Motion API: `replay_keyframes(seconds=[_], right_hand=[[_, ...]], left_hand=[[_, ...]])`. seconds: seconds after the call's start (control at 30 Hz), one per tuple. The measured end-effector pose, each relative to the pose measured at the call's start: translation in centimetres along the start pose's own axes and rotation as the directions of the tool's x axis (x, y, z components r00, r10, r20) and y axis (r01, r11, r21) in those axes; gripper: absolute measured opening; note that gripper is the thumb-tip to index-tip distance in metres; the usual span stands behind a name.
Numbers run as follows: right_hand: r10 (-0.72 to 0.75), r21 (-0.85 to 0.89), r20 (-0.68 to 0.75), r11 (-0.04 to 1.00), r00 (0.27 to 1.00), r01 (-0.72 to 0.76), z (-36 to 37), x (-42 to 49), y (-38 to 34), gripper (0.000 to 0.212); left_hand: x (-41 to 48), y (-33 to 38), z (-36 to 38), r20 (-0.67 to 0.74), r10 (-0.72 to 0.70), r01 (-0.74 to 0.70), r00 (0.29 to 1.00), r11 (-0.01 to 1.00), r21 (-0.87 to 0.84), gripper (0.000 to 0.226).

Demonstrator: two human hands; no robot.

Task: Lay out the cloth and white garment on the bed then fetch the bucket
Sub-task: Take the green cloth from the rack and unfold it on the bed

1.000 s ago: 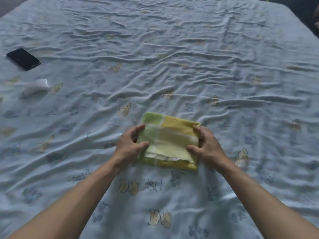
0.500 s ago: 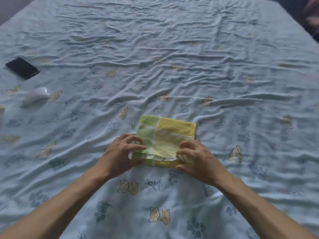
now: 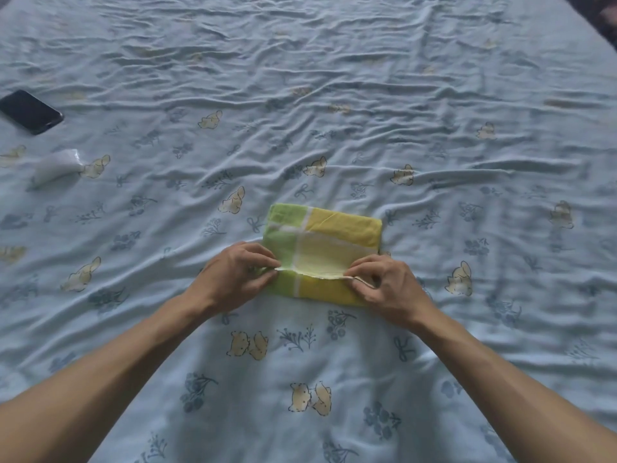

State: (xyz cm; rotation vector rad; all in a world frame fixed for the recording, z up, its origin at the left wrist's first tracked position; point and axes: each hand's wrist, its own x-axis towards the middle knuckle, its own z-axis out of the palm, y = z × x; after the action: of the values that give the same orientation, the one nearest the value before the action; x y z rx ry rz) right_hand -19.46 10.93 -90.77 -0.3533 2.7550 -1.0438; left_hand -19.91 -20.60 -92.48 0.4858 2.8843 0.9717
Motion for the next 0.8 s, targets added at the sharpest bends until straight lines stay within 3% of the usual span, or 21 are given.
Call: replay_keyframes(seconds=[0.23, 0.37, 0.57, 0.8], right_hand=[[0.011, 0.020, -0.013, 1.000, 1.000, -0.011, -1.2, 0.5, -0.9, 0.012], [-0.015, 0.016, -0.048, 1.000, 0.999, 0.016, -3.1, 1.8, -2.1, 0.012], [-0.058, 0.004, -0.115, 0.998, 0.992, 0.059, -6.7, 5.4, -3.9, 0.012], [-0.113, -0.009, -0.161, 0.994, 0.980, 0.113, -10.8, 12.3, -3.0, 0.013]], left_hand=[[0.7, 0.8, -0.7, 0.014, -0.103, 0.104, 0.995, 0.990, -0.093, 0.018], [2.1, 1.4, -2.6, 0.006, -0.088, 0.088, 0.996, 0.993, -0.079, 0.012], [6.4, 3.4, -5.8, -0.113, -0.123, 0.105, 0.986, 0.983, -0.151, 0.018], [14.7, 4.1, -9.1, -0.186, -0.099, 0.080, 0.977, 0.991, -0.109, 0.011]])
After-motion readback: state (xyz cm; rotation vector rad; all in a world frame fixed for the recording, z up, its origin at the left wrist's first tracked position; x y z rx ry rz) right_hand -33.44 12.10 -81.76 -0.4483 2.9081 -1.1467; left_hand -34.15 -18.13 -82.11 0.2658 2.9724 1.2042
